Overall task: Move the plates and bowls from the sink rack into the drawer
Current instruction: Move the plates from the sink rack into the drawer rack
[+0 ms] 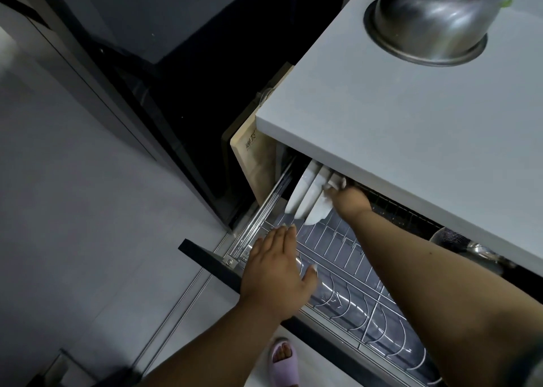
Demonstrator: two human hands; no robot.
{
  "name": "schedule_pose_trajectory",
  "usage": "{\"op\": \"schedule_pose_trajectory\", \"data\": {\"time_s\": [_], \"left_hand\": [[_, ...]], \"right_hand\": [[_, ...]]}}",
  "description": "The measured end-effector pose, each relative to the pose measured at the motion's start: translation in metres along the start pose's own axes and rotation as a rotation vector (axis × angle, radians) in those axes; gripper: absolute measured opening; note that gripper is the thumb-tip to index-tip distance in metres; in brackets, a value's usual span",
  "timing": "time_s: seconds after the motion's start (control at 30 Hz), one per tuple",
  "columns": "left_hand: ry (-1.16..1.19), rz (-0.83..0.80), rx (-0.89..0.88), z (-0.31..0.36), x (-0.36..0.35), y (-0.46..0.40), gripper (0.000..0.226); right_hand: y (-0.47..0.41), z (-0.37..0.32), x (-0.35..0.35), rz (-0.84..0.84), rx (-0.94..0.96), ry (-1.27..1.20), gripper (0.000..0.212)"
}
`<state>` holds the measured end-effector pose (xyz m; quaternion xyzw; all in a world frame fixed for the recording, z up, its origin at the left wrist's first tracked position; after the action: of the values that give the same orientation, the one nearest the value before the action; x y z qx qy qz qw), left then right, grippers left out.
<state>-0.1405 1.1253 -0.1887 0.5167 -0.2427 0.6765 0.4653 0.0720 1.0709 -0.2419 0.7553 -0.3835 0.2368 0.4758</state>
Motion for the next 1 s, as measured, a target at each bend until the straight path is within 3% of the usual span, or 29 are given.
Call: {"op": "schedule_pose_trajectory", "data": {"time_s": [0.23, 0.63, 1.0], "left_hand": [[-0.001, -0.006, 0.038, 0.003, 0.004, 0.0, 0.077], [-0.081, -0.129, 0.04, 0.004, -0.003, 0.01, 0.077], [-0.156, -0.243, 0.018, 0.018, -0.003, 0.02, 0.077]], "right_hand": [[0.037, 0.017, -0.003, 0.057, 0.048, -0.168, 0.068], [0.102, 0.051, 0.01, 0.06, 0.072, -0.22, 0.063], [0.149, 0.089, 0.059, 0.179, 0.127, -0.229, 0.061]]}}
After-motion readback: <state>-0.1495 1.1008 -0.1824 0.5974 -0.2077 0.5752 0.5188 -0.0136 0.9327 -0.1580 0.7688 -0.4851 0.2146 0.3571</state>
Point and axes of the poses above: each hand's wrist, its own y-axis away from the middle knuckle, its own x-axis out of the back of the hand, z = x × y, the point moved 7 cm from there along -y, towards the middle knuckle, and after that the axes turned 4 degrees about z, right-handed, at the moved point
